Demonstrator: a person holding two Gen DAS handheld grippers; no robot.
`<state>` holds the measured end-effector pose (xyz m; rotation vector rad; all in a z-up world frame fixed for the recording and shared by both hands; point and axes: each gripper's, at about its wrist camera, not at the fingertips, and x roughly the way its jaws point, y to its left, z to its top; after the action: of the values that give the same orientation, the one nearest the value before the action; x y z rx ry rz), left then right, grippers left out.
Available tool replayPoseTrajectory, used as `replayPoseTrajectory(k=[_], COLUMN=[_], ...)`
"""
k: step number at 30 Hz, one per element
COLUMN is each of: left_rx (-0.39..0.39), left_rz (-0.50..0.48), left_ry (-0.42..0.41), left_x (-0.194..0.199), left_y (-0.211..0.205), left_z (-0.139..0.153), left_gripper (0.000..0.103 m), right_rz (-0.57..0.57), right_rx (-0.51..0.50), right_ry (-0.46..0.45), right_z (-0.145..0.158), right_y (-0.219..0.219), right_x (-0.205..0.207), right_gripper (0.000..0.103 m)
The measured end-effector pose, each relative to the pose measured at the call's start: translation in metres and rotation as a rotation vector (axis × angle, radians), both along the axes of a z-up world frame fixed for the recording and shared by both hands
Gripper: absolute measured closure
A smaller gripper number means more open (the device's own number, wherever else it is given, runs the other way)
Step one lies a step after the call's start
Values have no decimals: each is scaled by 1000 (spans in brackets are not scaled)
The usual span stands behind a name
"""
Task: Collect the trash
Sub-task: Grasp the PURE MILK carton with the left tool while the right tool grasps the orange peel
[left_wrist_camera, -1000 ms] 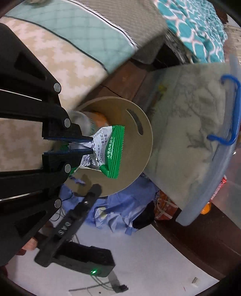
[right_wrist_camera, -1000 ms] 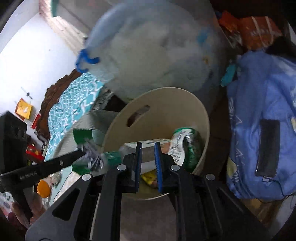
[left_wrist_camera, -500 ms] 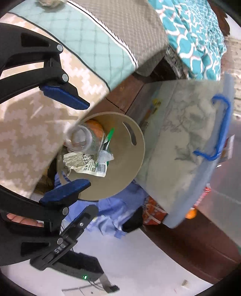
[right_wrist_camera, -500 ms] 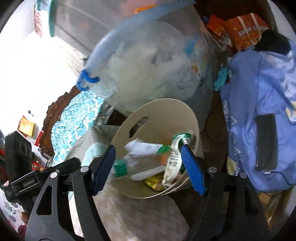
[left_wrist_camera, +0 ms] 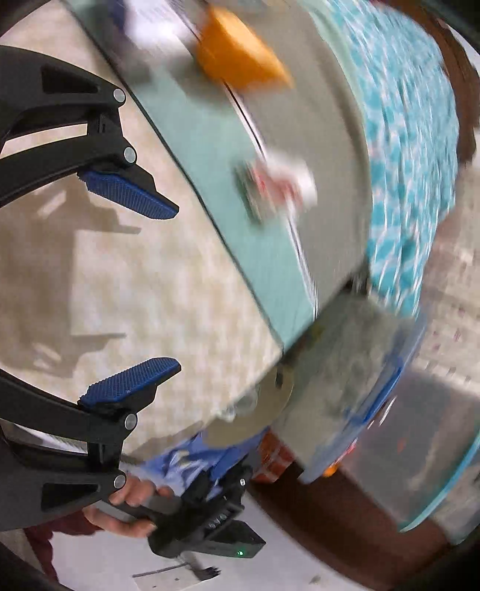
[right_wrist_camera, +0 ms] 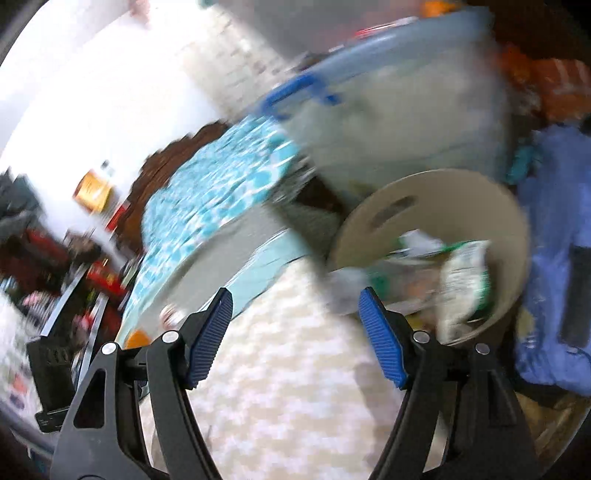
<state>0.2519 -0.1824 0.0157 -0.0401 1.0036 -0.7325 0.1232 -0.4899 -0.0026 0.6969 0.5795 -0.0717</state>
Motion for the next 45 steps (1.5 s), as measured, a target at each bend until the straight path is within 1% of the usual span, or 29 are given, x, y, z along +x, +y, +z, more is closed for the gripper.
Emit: replayPoseTrajectory(k=[1,4,5,6,7,8,9,11,14,17,19,21,22,23,25,26,27,29,30,31,32,33,34,36,38,41,43,44,45], left_rx=[-11,-54,-81,-95,-118,-142,-162,-201,-208,-212,-212,-213,-213,-219,-232,-235,-228,-185,-165,-141,-124,-100,-72,-26,32,78,98,131,149], left_rz=[47,170,228,262,312,347,367,409,435,456,466,470,474,489,511,531,543,567,571,569,564,555,543,529,523,530,541,545,545], left_ry=[11,55,79,91,110,126,134,140,135,145,149,152,147,136,128,127,126,116,109,97,88,71,50,23,7,-1,-2,-37,-54], left_x=[0,-1,-2,-1,-1,0,0,0,2,6,6,8,7,7,7,9,10,14,15,17,19,19,18,15,13,11,11,9,9], left_y=[25,83,111,125,146,162,174,197,213,222,227,228,230,236,245,250,252,250,247,241,237,231,223,216,209,209,210,209,207], left_z=[-2,-11,-16,-19,-23,-25,-26,-25,-23,-25,-27,-27,-27,-26,-26,-26,-26,-25,-24,-22,-21,-20,-18,-18,-22,-31,-37,-37,-39], left_gripper=[29,29,29,29,29,29,29,29,29,21,19,16,14,12,11,11,11,11,11,11,9,9,9,9,9,10,20,33,38], right_rz=[52,206,299,359,413,495,531,572,573,594,647,758,847,936,1023,1008,973,825,754,659,596,515,478,457,482,526,511,503,499], right_rx=[-1,-11,-9,-12,-22,-54,-82,-145,-215,-207,-173,-146,-139,-152,-245,-286,-294,-244,-209,-157,-131,-112,-110,-116,-146,-218,-254,-257,-259], right_ry=[5,28,43,52,58,68,80,120,172,216,235,220,214,207,173,159,157,182,193,195,187,174,174,193,223,256,270,269,270], right_z=[2,5,5,6,6,6,4,-4,-18,-28,-31,-27,-25,-23,-18,-16,-15,-15,-14,-13,-12,-10,-9,-10,-16,-25,-29,-30,-31], right_y=[16,64,93,113,133,166,186,228,270,292,310,333,349,363,380,378,372,342,327,309,298,286,283,281,296,315,325,331,332], right_x=[10,38,54,64,73,89,99,124,156,176,173,154,139,125,102,98,100,120,131,143,149,158,165,182,193,203,211,215,215], right_gripper=[32,41,47,52,54,59,64,65,68,68,69,69,68,67,68,68,68,68,62,52,28,16,16,15,12,11,11,9,8])
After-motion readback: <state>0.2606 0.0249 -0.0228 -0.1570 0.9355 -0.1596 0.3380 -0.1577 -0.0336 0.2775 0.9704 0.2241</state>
